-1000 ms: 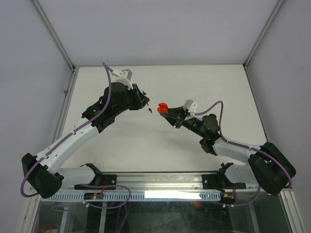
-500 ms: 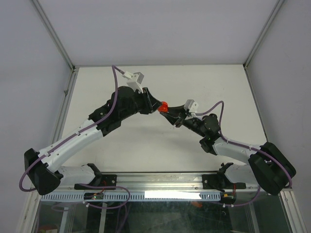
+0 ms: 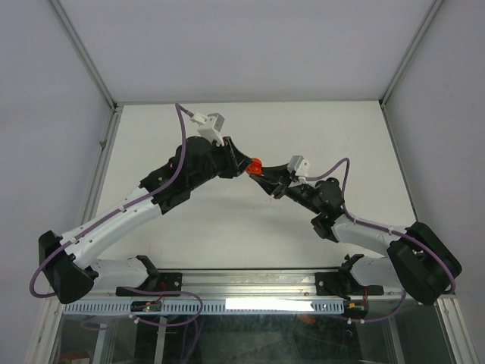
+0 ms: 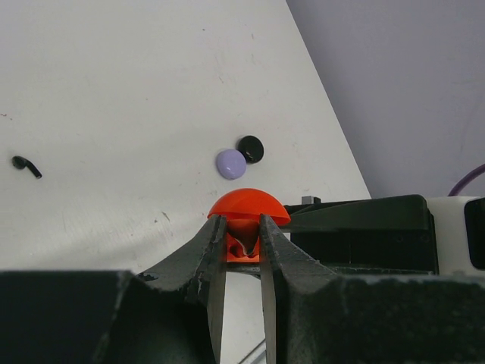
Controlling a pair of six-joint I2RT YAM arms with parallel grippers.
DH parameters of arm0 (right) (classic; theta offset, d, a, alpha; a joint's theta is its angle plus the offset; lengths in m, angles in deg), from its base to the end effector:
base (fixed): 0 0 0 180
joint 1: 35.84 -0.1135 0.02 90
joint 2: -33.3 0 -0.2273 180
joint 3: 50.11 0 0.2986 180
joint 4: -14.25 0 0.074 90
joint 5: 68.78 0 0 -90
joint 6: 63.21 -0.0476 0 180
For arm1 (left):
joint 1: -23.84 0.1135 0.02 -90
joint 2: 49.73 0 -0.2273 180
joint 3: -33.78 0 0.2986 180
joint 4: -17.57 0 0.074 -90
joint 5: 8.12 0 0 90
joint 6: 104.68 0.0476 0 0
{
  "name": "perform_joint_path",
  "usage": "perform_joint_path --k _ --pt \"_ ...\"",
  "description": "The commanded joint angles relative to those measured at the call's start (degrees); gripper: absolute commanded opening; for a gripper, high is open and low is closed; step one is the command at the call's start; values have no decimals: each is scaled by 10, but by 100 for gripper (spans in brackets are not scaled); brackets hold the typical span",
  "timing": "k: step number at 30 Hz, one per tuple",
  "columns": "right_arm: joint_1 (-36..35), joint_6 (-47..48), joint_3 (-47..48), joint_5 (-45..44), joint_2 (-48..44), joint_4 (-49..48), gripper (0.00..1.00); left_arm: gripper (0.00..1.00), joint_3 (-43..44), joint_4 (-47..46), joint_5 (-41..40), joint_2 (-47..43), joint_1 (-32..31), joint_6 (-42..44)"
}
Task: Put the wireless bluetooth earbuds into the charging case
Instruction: Place the earbud in the charging case.
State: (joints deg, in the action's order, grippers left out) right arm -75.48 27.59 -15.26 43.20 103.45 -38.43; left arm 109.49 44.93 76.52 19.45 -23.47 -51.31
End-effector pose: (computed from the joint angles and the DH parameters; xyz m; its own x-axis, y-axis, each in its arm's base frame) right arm 0.2191 0.2046 0.1900 0.2421 0.1838 -0.9527 -0.8634 0.4888 -0.1251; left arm 0.2401 -0.2538 0.3167 -0.5948 -0.2313 -0.7699 0.3959 0.7492 -0.5310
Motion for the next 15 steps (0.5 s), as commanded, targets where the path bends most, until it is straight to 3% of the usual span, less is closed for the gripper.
perform_joint_path --k 1,15 --pt "-4 2 18 5 -4 -42 0 21 2 -34 -23 -21 -6 13" --pt "-4 -3 15 3 -5 -48 0 21 -6 -19 -34 -10 -17 18"
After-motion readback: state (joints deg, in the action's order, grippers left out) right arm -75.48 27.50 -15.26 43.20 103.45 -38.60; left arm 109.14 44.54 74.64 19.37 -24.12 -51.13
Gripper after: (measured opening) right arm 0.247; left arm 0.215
